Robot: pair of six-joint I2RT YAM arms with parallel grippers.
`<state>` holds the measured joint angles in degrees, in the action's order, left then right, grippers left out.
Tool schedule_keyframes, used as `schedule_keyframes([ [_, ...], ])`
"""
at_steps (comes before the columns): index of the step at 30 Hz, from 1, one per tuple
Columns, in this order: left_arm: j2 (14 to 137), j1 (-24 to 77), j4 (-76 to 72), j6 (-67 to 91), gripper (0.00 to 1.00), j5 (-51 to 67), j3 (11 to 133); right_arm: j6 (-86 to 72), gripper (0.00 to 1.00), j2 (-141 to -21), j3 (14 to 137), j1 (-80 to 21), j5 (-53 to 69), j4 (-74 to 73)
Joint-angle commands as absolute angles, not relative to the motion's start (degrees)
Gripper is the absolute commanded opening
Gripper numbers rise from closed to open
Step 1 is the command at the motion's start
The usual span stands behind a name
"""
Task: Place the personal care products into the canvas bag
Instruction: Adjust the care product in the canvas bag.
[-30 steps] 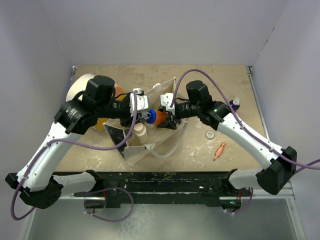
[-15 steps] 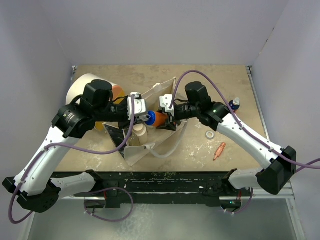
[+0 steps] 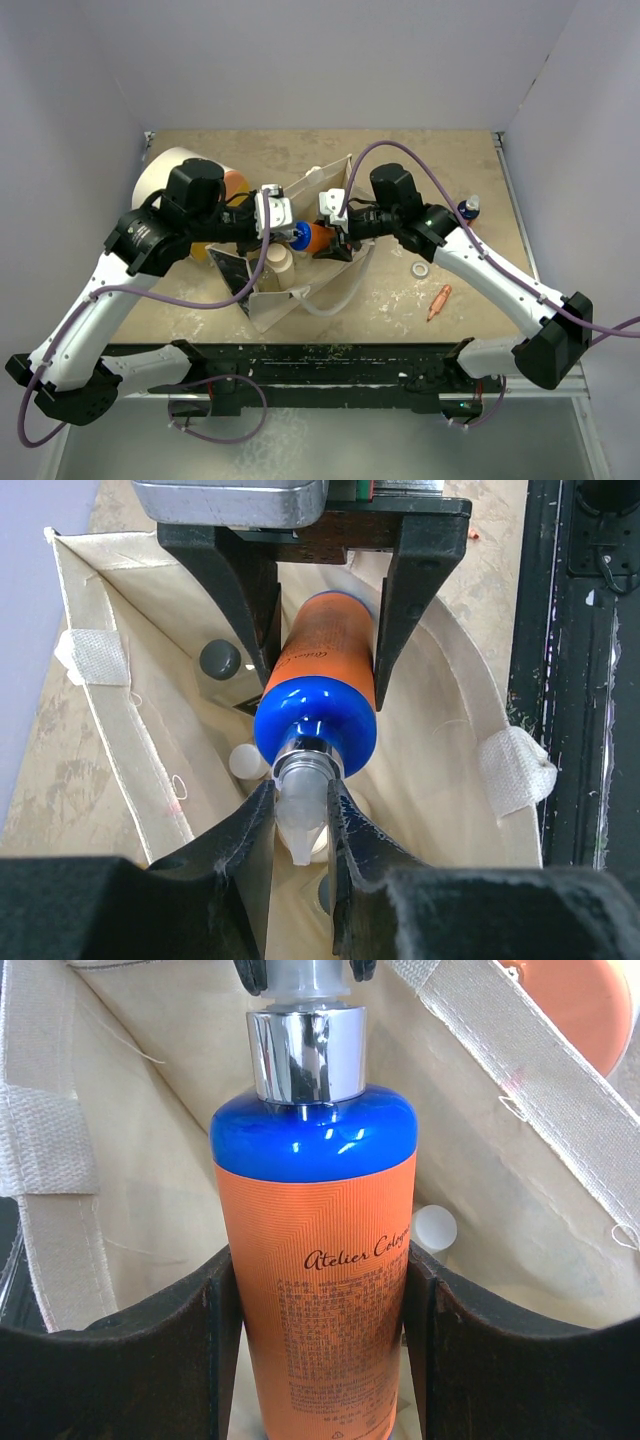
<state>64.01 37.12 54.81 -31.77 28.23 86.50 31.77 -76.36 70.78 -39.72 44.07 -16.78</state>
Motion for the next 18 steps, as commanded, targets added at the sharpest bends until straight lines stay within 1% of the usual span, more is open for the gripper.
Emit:
schedule_keyframes([
  [1, 64.53, 36.90, 51.96, -31.19, 0.00, 28.76, 87.69, 30.59, 0.09, -74.63, 72.21, -39.76, 44.45, -10.21],
  [2, 64.77, 36.97, 51.68, -30.73, 0.00, 28.89, 88.16, 30.44, 0.15, -74.88, 72.32, -39.80, 44.39, -10.87],
  [4, 65.95, 36.98, 52.54, -30.58, 0.00, 29.91, 89.64, 30.05, 0.36, -75.61, 72.81, -39.81, 44.03, -12.39],
  [5, 66.42, 36.92, 52.95, -30.32, 0.00, 30.24, 90.36, 30.03, 0.42, -76.04, 73.18, -39.81, 43.77, -13.05],
  [9, 67.33, 36.93, 51.93, -28.74, 0.00, 30.57, 91.65, 30.31, 0.51, -77.47, 74.26, -39.81, 43.51, -14.93],
  [16, 70.24, 36.97, 48.73, -25.24, 0.00, 28.95, 93.81, 28.16, 0.56, -77.87, 73.71, -39.77, 43.11, -12.16],
  [18, 71.04, 36.99, 47.53, -24.07, 0.00, 28.83, 94.18, 27.42, 0.64, -77.79, 73.45, -39.80, 43.00, -11.52],
])
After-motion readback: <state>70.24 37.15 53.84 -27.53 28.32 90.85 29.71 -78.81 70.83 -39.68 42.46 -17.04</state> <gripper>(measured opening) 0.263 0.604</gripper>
